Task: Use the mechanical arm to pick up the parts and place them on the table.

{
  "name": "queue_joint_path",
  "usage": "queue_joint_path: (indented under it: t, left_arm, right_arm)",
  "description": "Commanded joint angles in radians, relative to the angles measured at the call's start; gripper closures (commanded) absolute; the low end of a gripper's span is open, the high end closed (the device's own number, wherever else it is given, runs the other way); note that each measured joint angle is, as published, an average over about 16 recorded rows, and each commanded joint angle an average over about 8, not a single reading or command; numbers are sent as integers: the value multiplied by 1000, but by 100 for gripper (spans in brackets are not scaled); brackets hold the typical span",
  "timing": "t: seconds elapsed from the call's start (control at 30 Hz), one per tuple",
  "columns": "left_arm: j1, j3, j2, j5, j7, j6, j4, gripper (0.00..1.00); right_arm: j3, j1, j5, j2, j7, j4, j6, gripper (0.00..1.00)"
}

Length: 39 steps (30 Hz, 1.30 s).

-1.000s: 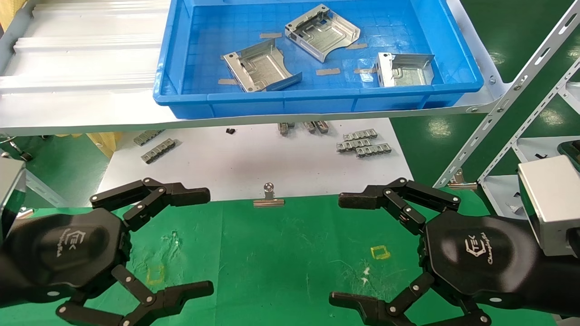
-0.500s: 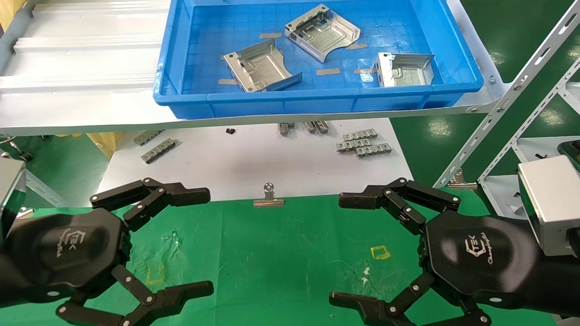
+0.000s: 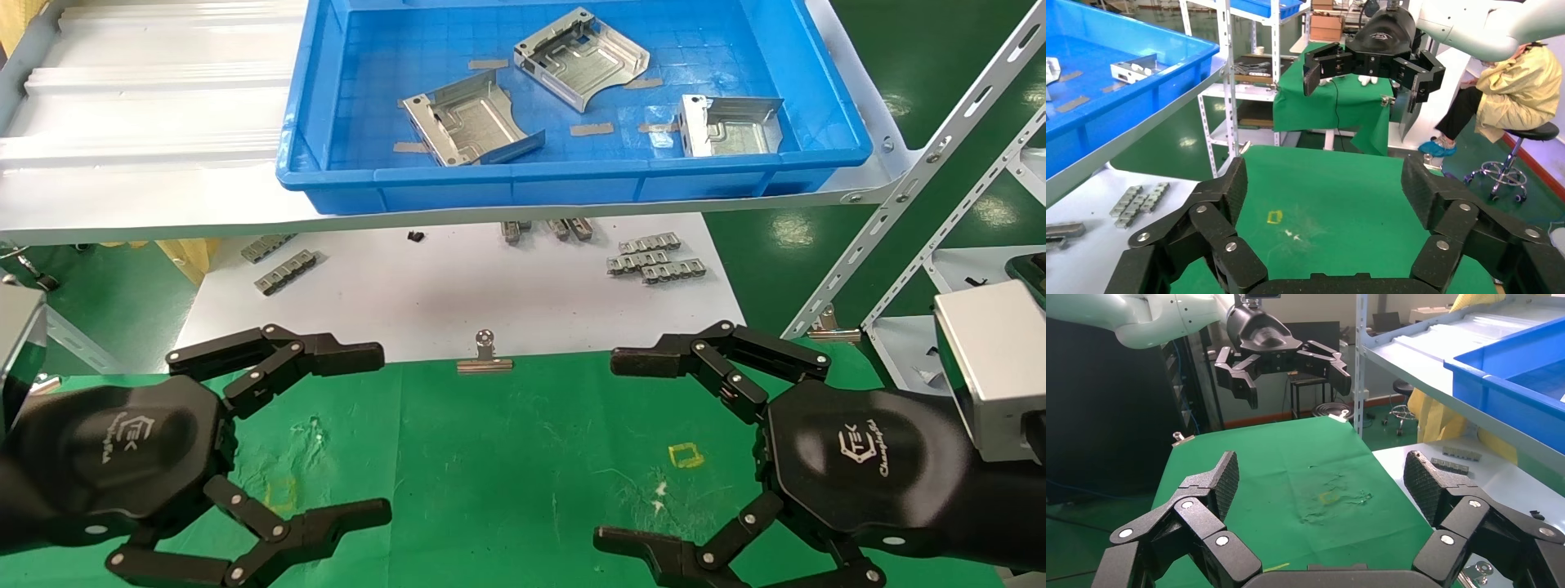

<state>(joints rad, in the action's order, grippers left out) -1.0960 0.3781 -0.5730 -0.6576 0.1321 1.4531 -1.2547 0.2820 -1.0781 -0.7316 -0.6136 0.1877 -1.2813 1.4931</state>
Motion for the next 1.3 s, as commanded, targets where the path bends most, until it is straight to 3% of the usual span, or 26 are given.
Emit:
queue_joint_path:
  t: [0.03, 0.23, 0.37, 0.63, 0.8, 0.97, 1.1, 1.23, 1.3]
  left_arm:
    - [0, 0, 0, 0, 0, 0, 0, 100]
    - [0, 0, 0, 0, 0, 0, 0, 100]
    - [0, 0, 0, 0, 0, 0, 0, 100]
    - [0, 0, 0, 0, 0, 0, 0, 100]
    - [0, 0, 0, 0, 0, 0, 0, 100]
    - [0, 0, 0, 0, 0, 0, 0, 100]
    - [0, 0, 0, 0, 0, 0, 0, 100]
    - [0, 0, 0, 0, 0, 0, 0, 100]
    - [0, 0, 0, 0, 0, 0, 0, 100]
  right_arm:
    - [0, 0, 0, 0, 0, 0, 0, 0]
    - [2, -14, -16, 0, -1, -5, -7, 0]
    - [19, -96, -83, -28, 26, 5, -65, 0]
    - [137, -399, -408, -226, 180, 164, -369, 0]
    - [247, -578, -656, -405, 273, 363, -565, 0]
    - [352, -734, -861, -592, 322, 609, -692, 0]
    - [410, -824, -954, -702, 336, 776, -749, 47]
    - [464, -869, -985, -749, 355, 856, -775, 97]
    - [494, -877, -983, -755, 375, 862, -780, 100]
